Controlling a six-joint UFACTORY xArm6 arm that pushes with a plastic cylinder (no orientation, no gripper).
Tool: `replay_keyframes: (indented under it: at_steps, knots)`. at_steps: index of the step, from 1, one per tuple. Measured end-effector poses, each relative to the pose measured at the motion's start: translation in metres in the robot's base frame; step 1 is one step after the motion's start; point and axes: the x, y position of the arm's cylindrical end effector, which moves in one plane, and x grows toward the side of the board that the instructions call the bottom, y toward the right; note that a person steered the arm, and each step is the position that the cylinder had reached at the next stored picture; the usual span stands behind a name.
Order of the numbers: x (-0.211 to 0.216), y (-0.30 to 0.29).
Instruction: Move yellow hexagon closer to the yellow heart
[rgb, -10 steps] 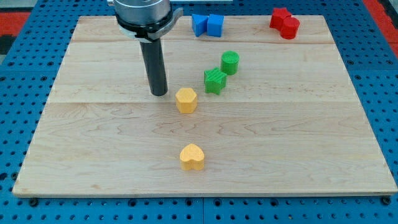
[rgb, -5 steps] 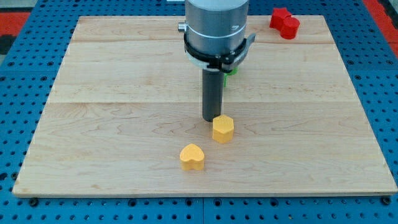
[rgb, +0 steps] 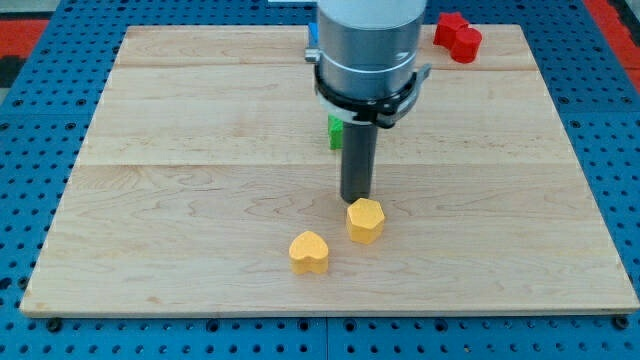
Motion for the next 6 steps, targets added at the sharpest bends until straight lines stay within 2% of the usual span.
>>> replay_keyframes:
  at_steps: [1, 4, 6]
  knots:
    - [-0.002, 0.018]
    - [0.049, 0.009]
    - [0.05, 0.0]
